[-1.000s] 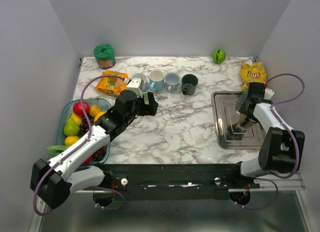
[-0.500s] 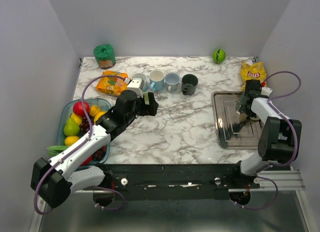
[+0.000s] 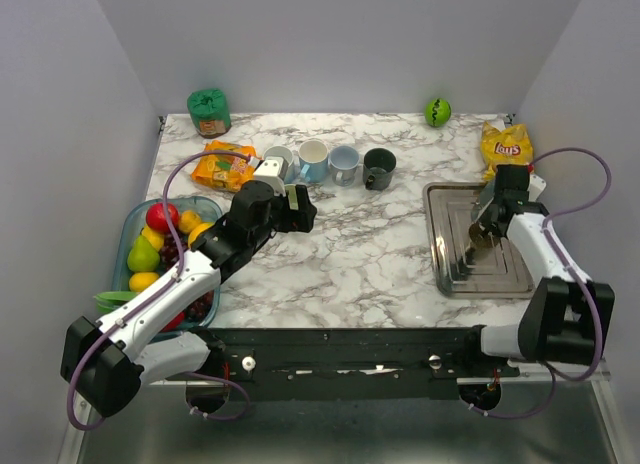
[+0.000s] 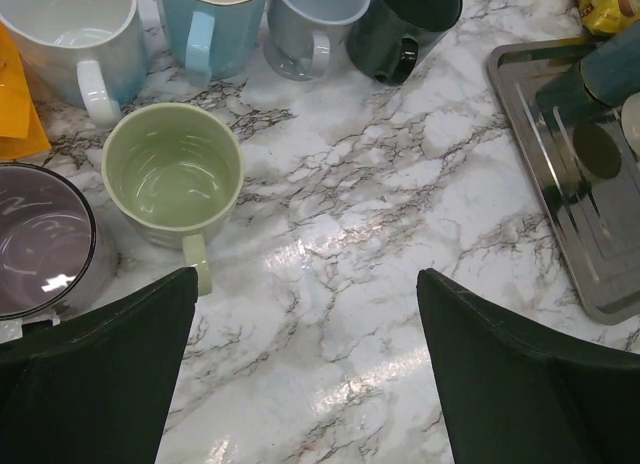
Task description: Turn the mug right side up
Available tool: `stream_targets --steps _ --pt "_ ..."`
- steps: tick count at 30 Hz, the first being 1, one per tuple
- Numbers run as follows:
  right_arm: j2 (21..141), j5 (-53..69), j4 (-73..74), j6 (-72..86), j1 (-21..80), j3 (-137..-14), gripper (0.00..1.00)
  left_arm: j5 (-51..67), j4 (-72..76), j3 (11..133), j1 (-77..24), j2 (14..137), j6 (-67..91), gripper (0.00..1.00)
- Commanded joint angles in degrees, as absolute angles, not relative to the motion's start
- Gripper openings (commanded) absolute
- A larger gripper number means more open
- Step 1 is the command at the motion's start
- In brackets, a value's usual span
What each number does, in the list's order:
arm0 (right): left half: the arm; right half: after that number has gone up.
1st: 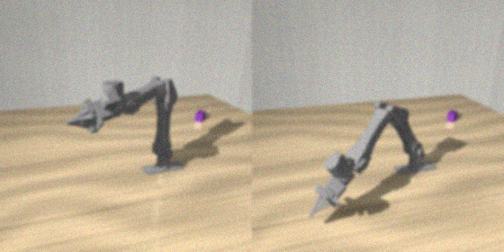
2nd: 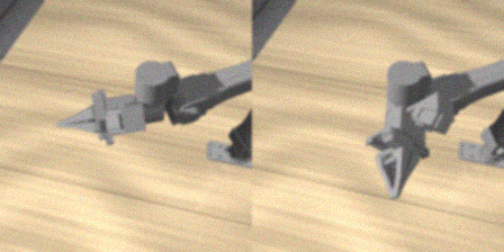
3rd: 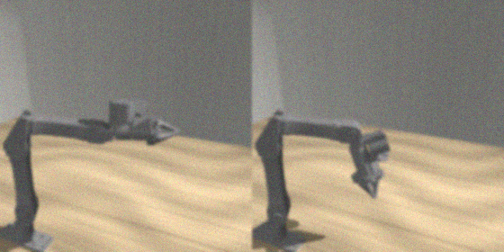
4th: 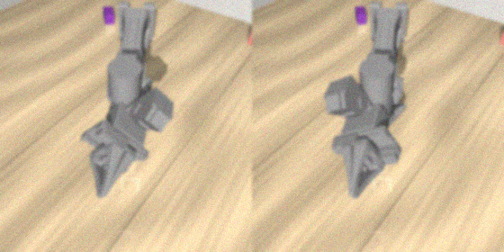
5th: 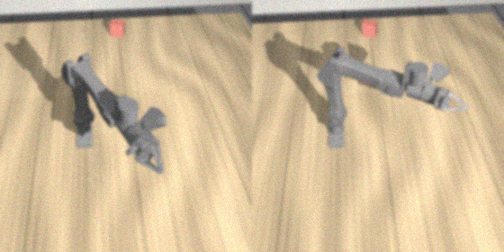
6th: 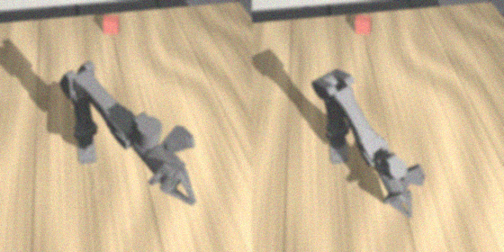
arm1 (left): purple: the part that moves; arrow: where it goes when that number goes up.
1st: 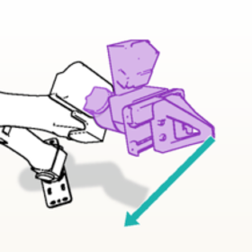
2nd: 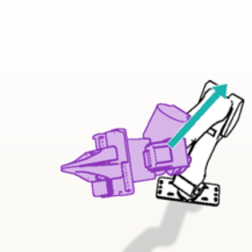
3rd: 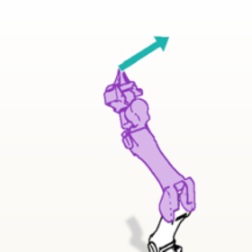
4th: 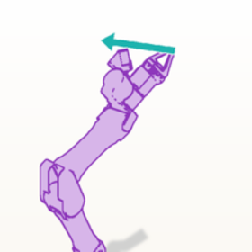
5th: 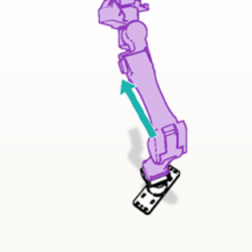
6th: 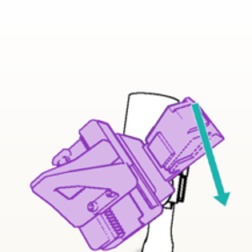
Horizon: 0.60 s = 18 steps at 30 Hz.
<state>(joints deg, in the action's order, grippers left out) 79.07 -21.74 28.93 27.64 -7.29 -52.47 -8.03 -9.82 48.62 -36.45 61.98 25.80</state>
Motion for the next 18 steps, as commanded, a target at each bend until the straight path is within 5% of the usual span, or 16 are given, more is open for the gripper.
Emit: stream_targets --steps 1,11,18 --pt "69.89 -9.78 27.78 31.02 -5.10 -49.14 0.01 -5.72 -8.09 48.08 -36.30 60.65 26.37 0.99" --pt "55.91 20.55 10.31 40.51 3.41 -44.92 0.01 2.89 -6.68 50.45 -36.30 60.29 27.42 0.99" --pt "52.73 22.15 -17.62 49.91 14.84 -42.18 0.01 13.17 -3.09 53.08 -36.21 59.77 32.25 0.99"
